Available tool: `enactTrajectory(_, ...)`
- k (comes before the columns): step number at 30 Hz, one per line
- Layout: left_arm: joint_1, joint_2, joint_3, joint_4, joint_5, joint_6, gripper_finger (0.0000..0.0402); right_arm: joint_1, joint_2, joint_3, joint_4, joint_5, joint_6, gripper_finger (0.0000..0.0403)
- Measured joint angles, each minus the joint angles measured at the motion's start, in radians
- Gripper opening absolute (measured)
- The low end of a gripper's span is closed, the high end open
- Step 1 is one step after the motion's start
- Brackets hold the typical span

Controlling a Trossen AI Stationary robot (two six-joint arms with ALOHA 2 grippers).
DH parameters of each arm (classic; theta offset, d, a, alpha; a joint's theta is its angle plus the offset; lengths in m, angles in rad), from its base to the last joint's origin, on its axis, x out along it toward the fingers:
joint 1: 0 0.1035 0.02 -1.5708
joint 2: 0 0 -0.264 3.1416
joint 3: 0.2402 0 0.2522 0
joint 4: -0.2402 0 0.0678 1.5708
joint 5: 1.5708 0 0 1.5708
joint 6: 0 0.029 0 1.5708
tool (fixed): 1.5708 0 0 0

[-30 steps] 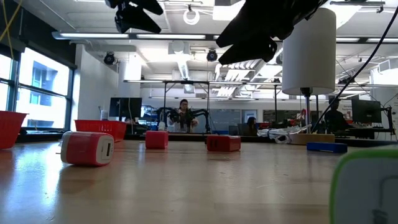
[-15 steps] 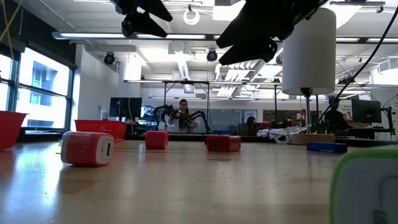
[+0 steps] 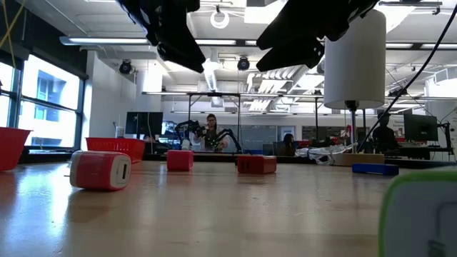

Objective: Pick & Place Office items
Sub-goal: Put the blue digital clock into the bottom red bin

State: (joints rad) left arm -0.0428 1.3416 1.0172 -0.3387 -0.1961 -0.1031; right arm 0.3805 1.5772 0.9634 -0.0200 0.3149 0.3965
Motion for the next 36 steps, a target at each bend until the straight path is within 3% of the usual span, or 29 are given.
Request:
enactTrajectory(11,0.0,0.112,0.0,0.048,0.026,0.145,0.0218,0.0,0.0,0.0,-0.014,0.0,0.005,0.0236)
enactTrajectory(18,0.0,0.146,0.0,0.042,0.025,0.172,0.0218,0.0,0.0,0.0,-0.096,0.01,0.089,0.0236)
enactTrajectory(27,-0.021,0.144,0.001,0.017,0.025,0.122,0.0218,-0.003,0.0,0.0,-0.569,0.263,0.558,0.0236)
enactTrajectory(36,-0.089,0.144,0.001,0.01,0.025,0.103,0.0218,-0.018,0.0,0.0,-1.061,0.261,1.092,0.0236)
